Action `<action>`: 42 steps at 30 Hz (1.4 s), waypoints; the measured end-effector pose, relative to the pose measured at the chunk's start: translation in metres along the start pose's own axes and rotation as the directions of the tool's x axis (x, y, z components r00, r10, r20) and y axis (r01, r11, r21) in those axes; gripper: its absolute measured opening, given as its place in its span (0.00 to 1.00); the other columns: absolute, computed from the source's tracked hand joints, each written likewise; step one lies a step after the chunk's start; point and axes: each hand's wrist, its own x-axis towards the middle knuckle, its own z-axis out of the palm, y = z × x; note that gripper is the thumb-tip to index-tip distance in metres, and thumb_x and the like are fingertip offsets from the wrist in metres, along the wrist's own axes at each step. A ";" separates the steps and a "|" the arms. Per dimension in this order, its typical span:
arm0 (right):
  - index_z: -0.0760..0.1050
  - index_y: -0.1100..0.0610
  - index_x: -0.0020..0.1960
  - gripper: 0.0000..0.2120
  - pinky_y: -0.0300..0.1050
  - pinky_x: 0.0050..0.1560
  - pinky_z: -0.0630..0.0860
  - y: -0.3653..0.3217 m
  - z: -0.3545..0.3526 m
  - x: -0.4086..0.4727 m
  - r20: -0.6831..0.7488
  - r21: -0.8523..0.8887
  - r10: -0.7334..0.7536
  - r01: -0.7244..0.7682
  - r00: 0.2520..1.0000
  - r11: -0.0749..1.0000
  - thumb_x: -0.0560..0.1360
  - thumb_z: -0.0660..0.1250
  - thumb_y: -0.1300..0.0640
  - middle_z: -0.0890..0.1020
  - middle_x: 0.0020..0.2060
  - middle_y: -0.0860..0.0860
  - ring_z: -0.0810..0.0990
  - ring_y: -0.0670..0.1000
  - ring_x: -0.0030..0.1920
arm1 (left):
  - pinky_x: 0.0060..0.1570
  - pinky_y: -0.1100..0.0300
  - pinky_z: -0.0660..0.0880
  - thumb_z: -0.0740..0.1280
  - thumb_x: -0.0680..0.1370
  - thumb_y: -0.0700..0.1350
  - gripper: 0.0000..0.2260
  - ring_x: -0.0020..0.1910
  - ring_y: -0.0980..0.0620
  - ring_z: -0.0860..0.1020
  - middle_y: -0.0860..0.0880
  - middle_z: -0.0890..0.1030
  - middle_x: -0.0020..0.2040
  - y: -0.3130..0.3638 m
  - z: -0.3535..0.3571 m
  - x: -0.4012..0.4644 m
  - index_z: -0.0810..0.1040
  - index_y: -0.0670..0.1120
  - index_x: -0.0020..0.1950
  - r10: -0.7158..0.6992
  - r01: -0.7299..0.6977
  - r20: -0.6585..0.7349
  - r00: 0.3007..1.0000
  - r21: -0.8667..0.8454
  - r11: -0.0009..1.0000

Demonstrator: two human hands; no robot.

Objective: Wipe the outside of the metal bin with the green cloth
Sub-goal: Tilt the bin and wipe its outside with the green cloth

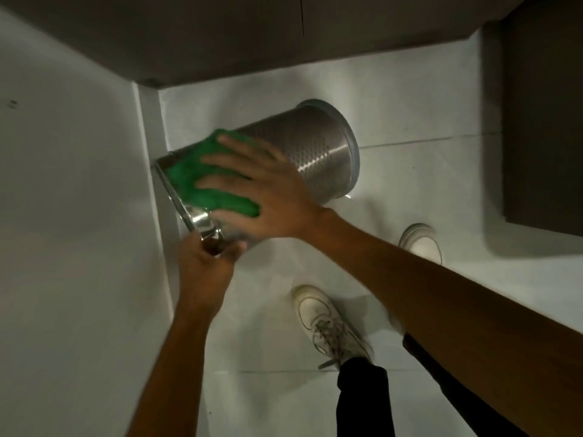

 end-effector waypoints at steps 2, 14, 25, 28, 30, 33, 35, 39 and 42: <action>0.83 0.54 0.66 0.18 0.62 0.83 0.66 0.034 -0.015 -0.027 -0.013 -0.076 0.284 -0.284 0.959 0.956 0.80 0.71 0.47 0.83 0.69 0.55 0.74 0.61 0.78 | 0.52 0.56 0.82 0.76 0.70 0.31 0.16 0.46 0.55 0.84 0.56 0.85 0.44 -0.012 -0.012 -0.006 0.82 0.52 0.47 -0.107 0.107 -0.004 0.994 -0.020 0.994; 0.81 0.53 0.68 0.21 0.63 0.79 0.68 0.033 -0.020 -0.049 0.015 -0.086 0.299 -0.297 0.954 0.951 0.79 0.71 0.45 0.82 0.71 0.54 0.72 0.61 0.79 | 0.43 0.57 0.82 0.77 0.70 0.36 0.12 0.43 0.60 0.84 0.55 0.85 0.43 -0.007 -0.012 -0.001 0.83 0.48 0.50 -0.002 -0.004 0.064 0.998 0.087 0.996; 0.78 0.49 0.71 0.24 0.58 0.82 0.61 -0.005 -0.004 -0.033 -0.001 -0.009 0.078 -0.078 0.997 0.997 0.79 0.65 0.42 0.81 0.72 0.52 0.70 0.59 0.79 | 0.41 0.63 0.81 0.77 0.70 0.38 0.13 0.44 0.57 0.84 0.59 0.86 0.42 0.001 -0.001 -0.003 0.83 0.48 0.52 0.091 -0.107 0.156 0.984 0.098 0.989; 0.79 0.53 0.71 0.22 0.65 0.80 0.68 0.026 -0.015 -0.066 -0.019 -0.083 0.383 -0.384 0.923 0.920 0.81 0.65 0.45 0.80 0.73 0.55 0.72 0.61 0.79 | 0.52 0.49 0.82 0.78 0.69 0.34 0.13 0.47 0.49 0.85 0.51 0.86 0.44 -0.018 -0.021 -0.007 0.84 0.41 0.52 -0.059 0.042 0.122 0.991 0.140 0.989; 0.79 0.52 0.72 0.20 0.62 0.80 0.68 0.044 -0.024 -0.078 -0.148 -0.109 0.713 -0.728 0.685 0.677 0.83 0.66 0.46 0.80 0.73 0.52 0.70 0.59 0.81 | 0.52 0.47 0.81 0.77 0.71 0.40 0.12 0.48 0.47 0.85 0.51 0.87 0.45 -0.012 -0.033 0.005 0.83 0.44 0.53 -0.184 0.205 0.188 0.965 -0.094 0.974; 0.79 0.49 0.71 0.20 0.60 0.82 0.64 0.037 -0.018 -0.060 -0.178 -0.103 0.780 -0.799 0.600 0.592 0.84 0.61 0.42 0.81 0.71 0.49 0.68 0.57 0.82 | 0.40 0.54 0.82 0.74 0.72 0.44 0.12 0.45 0.49 0.86 0.50 0.88 0.47 0.007 -0.026 0.024 0.83 0.47 0.55 -0.149 0.224 0.263 0.953 -0.282 0.933; 0.79 0.46 0.69 0.22 0.59 0.79 0.65 0.016 -0.011 -0.037 -0.107 -0.051 0.599 -0.606 0.793 0.794 0.82 0.58 0.39 0.83 0.69 0.48 0.72 0.56 0.79 | 0.40 0.54 0.83 0.75 0.71 0.45 0.13 0.48 0.48 0.87 0.49 0.88 0.50 0.012 -0.015 0.021 0.84 0.51 0.55 -0.098 0.158 0.231 0.968 -0.259 0.953; 0.78 0.49 0.71 0.24 0.66 0.79 0.67 -0.005 -0.004 -0.045 -0.010 -0.085 0.147 -0.148 0.989 0.985 0.79 0.66 0.41 0.81 0.72 0.52 0.71 0.60 0.79 | 0.45 0.59 0.83 0.75 0.71 0.33 0.16 0.47 0.54 0.85 0.57 0.87 0.42 -0.002 -0.021 -0.006 0.83 0.56 0.46 0.050 -0.060 0.214 0.976 0.040 0.997; 0.78 0.54 0.72 0.25 0.68 0.79 0.68 0.020 -0.021 -0.085 -0.076 -0.127 0.552 -0.557 0.830 0.821 0.81 0.61 0.43 0.80 0.73 0.54 0.70 0.61 0.80 | 0.50 0.55 0.83 0.78 0.68 0.41 0.12 0.50 0.49 0.85 0.55 0.88 0.45 -0.005 -0.037 -0.003 0.83 0.50 0.49 -0.055 0.062 0.233 0.971 -0.023 0.998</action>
